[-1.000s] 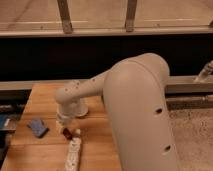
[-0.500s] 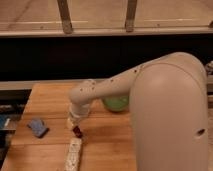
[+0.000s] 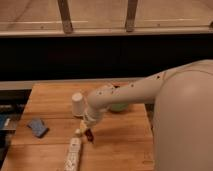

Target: Drag the pepper across the table

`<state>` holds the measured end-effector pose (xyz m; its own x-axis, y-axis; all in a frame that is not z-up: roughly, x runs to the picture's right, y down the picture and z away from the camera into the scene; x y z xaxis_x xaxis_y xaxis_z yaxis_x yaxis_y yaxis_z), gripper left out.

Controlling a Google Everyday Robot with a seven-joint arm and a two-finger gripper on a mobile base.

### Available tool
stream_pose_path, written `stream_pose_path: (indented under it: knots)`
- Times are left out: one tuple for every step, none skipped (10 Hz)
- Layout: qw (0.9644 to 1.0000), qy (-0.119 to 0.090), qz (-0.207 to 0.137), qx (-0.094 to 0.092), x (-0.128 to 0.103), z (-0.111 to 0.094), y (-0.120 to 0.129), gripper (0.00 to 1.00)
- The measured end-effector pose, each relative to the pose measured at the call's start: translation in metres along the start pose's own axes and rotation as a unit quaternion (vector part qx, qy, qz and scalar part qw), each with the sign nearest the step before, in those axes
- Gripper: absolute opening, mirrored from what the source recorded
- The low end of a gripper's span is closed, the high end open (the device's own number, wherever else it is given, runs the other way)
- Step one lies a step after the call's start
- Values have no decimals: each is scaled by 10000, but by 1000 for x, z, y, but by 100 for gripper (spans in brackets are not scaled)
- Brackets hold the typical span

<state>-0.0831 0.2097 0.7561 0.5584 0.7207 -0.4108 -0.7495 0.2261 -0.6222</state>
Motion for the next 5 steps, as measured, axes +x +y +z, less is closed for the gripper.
stream_pose_path:
  knots:
    - [9999,-37,157,-61,10,1,-11,0]
    - [9994,-49,315,-148,23,5,-21,0]
    - [9988,-66,443,-192,33,6,-29,0]
    - [9978,-92,606,-244,45,6,-39,0]
    - [9962,-109,805,-317,61,8,-50,0]
